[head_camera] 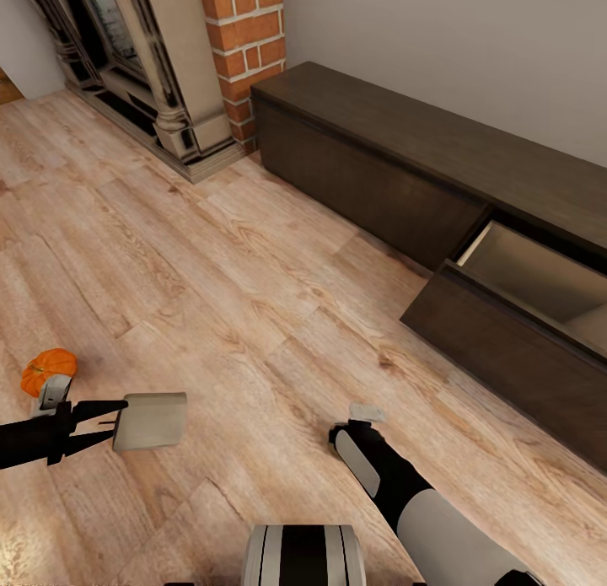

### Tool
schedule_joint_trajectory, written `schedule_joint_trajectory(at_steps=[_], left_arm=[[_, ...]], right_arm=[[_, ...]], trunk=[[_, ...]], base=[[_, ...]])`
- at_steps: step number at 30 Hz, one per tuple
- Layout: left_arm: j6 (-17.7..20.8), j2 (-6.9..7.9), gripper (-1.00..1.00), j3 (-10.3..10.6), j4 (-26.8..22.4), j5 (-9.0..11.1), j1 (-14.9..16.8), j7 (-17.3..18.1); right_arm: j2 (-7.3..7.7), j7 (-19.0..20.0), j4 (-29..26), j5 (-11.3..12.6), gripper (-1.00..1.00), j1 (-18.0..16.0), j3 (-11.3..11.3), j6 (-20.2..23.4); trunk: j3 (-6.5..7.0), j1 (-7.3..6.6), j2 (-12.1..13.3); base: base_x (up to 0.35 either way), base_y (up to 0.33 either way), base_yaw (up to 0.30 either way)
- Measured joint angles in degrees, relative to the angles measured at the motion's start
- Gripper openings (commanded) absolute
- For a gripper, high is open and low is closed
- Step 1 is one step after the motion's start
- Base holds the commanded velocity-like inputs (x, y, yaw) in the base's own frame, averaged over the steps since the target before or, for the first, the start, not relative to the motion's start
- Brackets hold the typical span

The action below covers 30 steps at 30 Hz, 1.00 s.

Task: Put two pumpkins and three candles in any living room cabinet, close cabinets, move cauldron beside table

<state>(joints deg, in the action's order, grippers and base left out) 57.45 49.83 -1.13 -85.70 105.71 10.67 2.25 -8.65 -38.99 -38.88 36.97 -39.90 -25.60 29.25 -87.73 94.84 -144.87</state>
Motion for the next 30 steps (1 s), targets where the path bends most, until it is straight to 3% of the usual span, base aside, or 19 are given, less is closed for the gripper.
schedule_joint_trajectory(at_steps=[1, 30], left_arm=[[0.0, 0.00, -1.00, 0.0, 0.0, 0.0, 0.0, 0.0], [0.0, 0.00, -1.00, 0.0, 0.1, 0.0, 0.0, 0.0]], right_arm=[[0.01, 0.0, 0.1, 0.0, -1.00, 0.0, 0.0, 0.0], [0.00, -0.1, 0.1, 0.1, -1.00, 0.0, -0.1, -0.1]], trunk=[[0.00, 0.00, 0.0], [0.00, 0.00, 0.0]], base=[[0.000, 0.000, 0.000], [0.000, 0.000, 0.000]])
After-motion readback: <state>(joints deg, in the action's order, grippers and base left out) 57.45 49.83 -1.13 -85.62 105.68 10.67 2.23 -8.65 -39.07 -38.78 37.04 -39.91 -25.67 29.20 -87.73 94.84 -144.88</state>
